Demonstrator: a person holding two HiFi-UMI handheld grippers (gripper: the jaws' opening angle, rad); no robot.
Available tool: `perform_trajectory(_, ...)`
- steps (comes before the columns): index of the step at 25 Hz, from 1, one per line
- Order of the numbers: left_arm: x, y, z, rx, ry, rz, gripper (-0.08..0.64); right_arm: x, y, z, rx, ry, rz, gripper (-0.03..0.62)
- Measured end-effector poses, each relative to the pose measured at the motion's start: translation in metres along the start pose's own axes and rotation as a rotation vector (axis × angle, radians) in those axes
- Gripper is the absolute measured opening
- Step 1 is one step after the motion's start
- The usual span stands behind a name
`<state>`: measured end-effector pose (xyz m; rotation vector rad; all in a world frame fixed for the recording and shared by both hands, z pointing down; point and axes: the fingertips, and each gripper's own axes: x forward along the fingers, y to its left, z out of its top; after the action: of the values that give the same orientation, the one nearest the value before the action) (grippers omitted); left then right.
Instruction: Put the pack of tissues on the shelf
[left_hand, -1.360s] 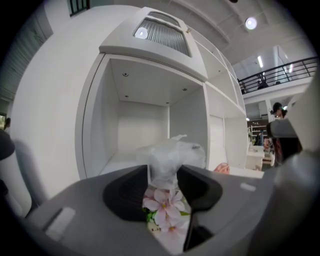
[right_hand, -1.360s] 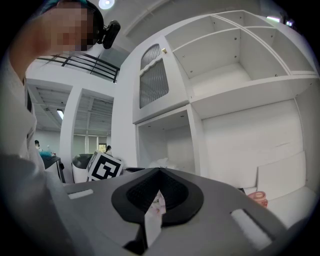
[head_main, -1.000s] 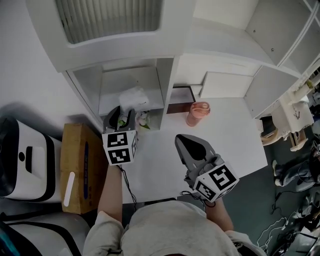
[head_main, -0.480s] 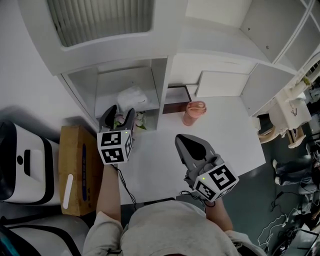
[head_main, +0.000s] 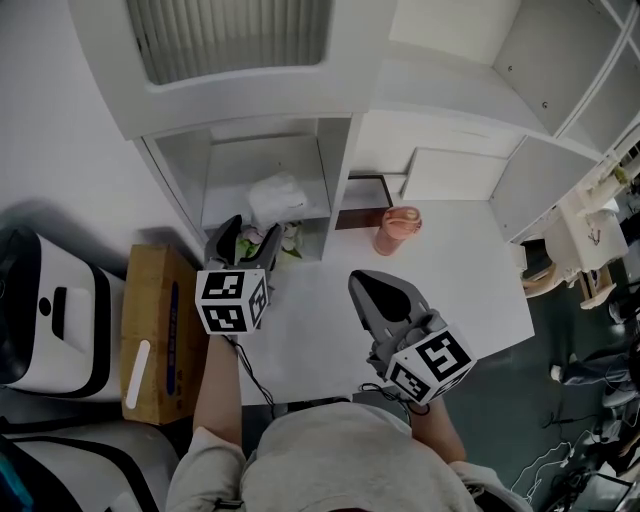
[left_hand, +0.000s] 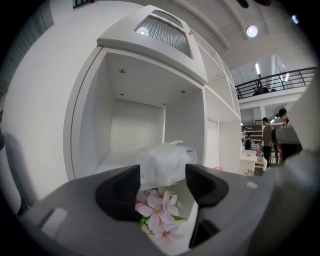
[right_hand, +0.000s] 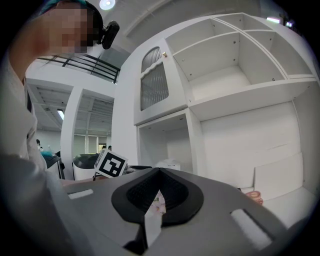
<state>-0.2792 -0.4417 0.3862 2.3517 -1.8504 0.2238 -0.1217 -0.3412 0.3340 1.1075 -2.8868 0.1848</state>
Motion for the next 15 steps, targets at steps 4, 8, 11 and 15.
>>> perform_trajectory(4,-0.012,-0.005,0.001,-0.002,-0.011,-0.002,0.241,0.0,0.002,0.001,0.002,-0.002,0.008,0.0)
perform_trajectory(8,-0.027,-0.013,0.001,0.03,-0.01,0.002,0.155,0.002,0.008,0.001,0.002,-0.006,0.033,0.0)
perform_trajectory(11,-0.039,-0.019,0.002,0.055,-0.012,-0.001,0.075,0.003,0.015,0.002,-0.001,-0.009,0.059,0.0)
perform_trajectory(15,-0.057,-0.026,0.006,0.077,-0.023,0.001,0.002,0.006,0.024,0.002,-0.004,-0.006,0.096,0.0)
